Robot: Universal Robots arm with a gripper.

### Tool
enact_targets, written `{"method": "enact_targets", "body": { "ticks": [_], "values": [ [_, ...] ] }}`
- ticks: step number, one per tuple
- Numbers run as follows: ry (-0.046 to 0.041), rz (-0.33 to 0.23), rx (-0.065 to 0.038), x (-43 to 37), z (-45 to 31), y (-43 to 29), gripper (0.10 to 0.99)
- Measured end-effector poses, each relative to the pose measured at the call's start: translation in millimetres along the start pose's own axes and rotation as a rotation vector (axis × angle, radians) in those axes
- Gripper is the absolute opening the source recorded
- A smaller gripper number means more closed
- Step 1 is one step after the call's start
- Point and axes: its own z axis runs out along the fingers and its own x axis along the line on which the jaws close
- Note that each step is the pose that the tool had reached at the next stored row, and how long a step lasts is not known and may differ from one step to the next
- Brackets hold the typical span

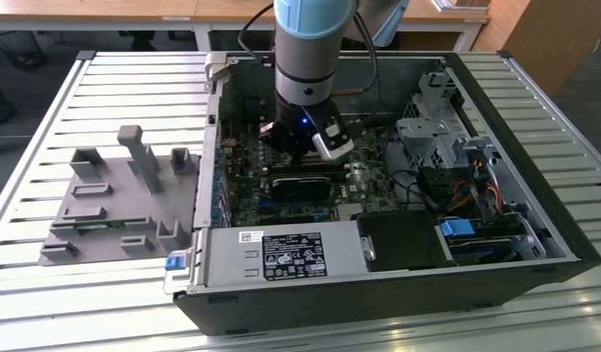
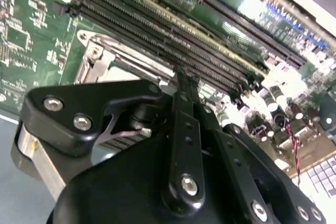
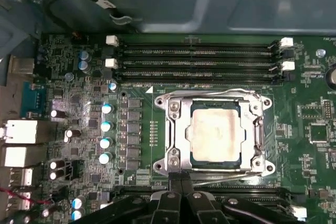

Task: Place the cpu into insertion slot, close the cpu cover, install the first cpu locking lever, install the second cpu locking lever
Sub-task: 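Install the second cpu locking lever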

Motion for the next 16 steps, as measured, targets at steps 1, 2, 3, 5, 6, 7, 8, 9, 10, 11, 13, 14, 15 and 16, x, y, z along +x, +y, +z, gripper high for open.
{"method": "enact_targets", "body": {
  "ticks": [1, 2, 3, 5, 6, 7, 8, 9, 10, 11, 13, 14, 15, 16],
  "values": [
    [-0.0001, 0.0, -0.005, 0.1, 0.0, -1.1, 0.106],
    [-0.0001, 0.0, -0.009, 0.3, -0.1, -2.5, 0.106],
    [0.0, 0.0, -0.013, 0.6, -0.3, -4.3, 0.106],
    [0.0, 0.0, -0.021, 1.3, -0.7, -7.8, 0.106],
    [0.0001, 0.0, -0.026, 1.7, -0.9, -9.5, 0.106],
    [0.0003, 0.0, -0.032, 2.1, -1.1, -11.0, 0.106],
    [0.0003, 0.0, -0.036, 2.4, -1.1, -11.9, 0.106],
    [0.0003, 0.0, -0.039, 2.7, -1.1, -12.2, 0.106],
    [0.0002, 0.0, -0.043, 3.6, -1.0, -12.5, 0.106],
    [0.0001, 0.0, -0.046, 4.8, -0.9, -12.8, 0.106],
    [-0.0001, 0.0, -0.054, 6.9, -0.6, -13.2, 0.106],
    [0.0, 0.0, -0.059, 7.8, -0.2, -13.3, 0.106],
    [0.0, 0.0, -0.065, 8.5, 0.3, -13.3, 0.106],
    [0.0002, 0.0, -0.07, 8.7, 1.0, -13.5, 0.106]
  ]
}}
